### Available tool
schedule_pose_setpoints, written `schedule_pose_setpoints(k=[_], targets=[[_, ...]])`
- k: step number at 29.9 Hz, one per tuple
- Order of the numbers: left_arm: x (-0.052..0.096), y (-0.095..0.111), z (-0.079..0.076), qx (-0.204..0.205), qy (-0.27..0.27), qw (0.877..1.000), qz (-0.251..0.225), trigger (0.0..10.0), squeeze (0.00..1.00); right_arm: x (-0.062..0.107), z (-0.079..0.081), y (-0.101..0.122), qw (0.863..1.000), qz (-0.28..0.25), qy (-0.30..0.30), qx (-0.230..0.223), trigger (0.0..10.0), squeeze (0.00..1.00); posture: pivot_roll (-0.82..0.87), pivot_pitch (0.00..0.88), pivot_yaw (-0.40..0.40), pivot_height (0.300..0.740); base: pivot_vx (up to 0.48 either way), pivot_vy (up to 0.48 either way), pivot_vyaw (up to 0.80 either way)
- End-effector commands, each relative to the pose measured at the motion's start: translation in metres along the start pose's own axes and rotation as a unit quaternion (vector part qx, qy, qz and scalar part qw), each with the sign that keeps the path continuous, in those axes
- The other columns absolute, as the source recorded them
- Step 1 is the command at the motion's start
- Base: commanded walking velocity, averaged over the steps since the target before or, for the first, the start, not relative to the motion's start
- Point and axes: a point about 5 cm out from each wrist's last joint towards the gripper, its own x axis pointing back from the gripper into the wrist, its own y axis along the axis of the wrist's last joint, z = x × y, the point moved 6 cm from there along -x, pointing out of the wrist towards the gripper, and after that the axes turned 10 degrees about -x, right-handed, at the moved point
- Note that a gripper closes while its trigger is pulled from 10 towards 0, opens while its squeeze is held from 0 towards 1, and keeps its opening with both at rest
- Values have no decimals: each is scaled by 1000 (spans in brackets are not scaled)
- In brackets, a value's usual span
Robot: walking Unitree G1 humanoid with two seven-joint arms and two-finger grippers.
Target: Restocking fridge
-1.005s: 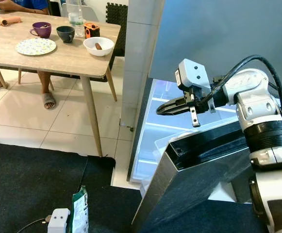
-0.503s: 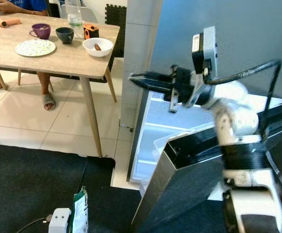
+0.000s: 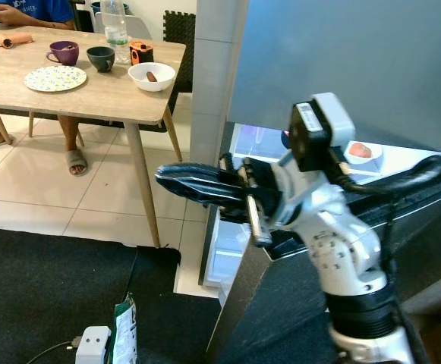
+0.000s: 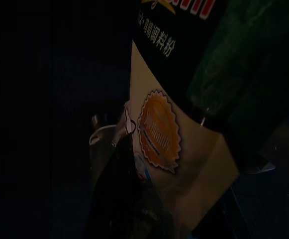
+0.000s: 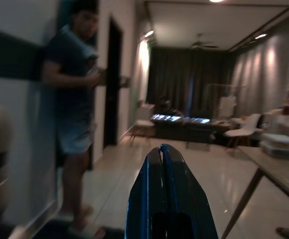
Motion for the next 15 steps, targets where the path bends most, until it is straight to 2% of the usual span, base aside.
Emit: schedule_pose_setpoints(k=[1, 3, 4, 5, 6, 8, 9, 14, 15], targets=[[6, -33, -7, 7, -9, 998, 54, 10000, 0, -3, -10, -7, 999, -17, -50, -3, 10000, 0, -98, 113, -66, 740, 0, 0, 0], [5, -32, -8, 7, -9, 998, 54, 10000, 0, -6, -14, -11, 996, -37, -73, -19, 10000, 0, -98, 113, -66, 740, 0, 0, 0], [5, -32, -9, 7, -10, 999, 53, 10000, 0, -8, -16, -15, 993, -56, -89, -47, 10000, 0, -97, 114, -65, 740, 0, 0, 0], [5, -32, -9, 7, -10, 999, 53, 10000, 0, -8, -16, -15, 993, -56, -89, -47, 10000, 0, -97, 114, -65, 740, 0, 0, 0], [5, -31, -9, 7, -10, 999, 52, 10000, 0, -10, -11, -25, 992, -59, -86, -77, 10000, 0, -95, 114, -65, 740, 0, 0, 0], [5, -31, -8, 7, -9, 999, 52, 10000, 0, -9, 9, -43, 991, -31, -45, -121, 10000, 0, -95, 115, -65, 740, 0, 0, 0], [5, -31, -8, 7, -8, 999, 53, 10000, 0, -7, 16, -48, 991, -21, -31, -128, 10000, 0, -95, 115, -65, 740, 0, 0, 0], [6, -34, -7, 7, -7, 998, 57, 10000, 0, 3, 31, -65, 988, 24, -1, -155, 10000, 0, -94, 115, -63, 740, 0, 0, 0], [6, -36, -7, 6, -6, 998, 60, 10000, 0, 9, 38, -76, 984, 48, 10, -170, 10000, 0, -92, 116, -63, 740, 0, 0, 0]])
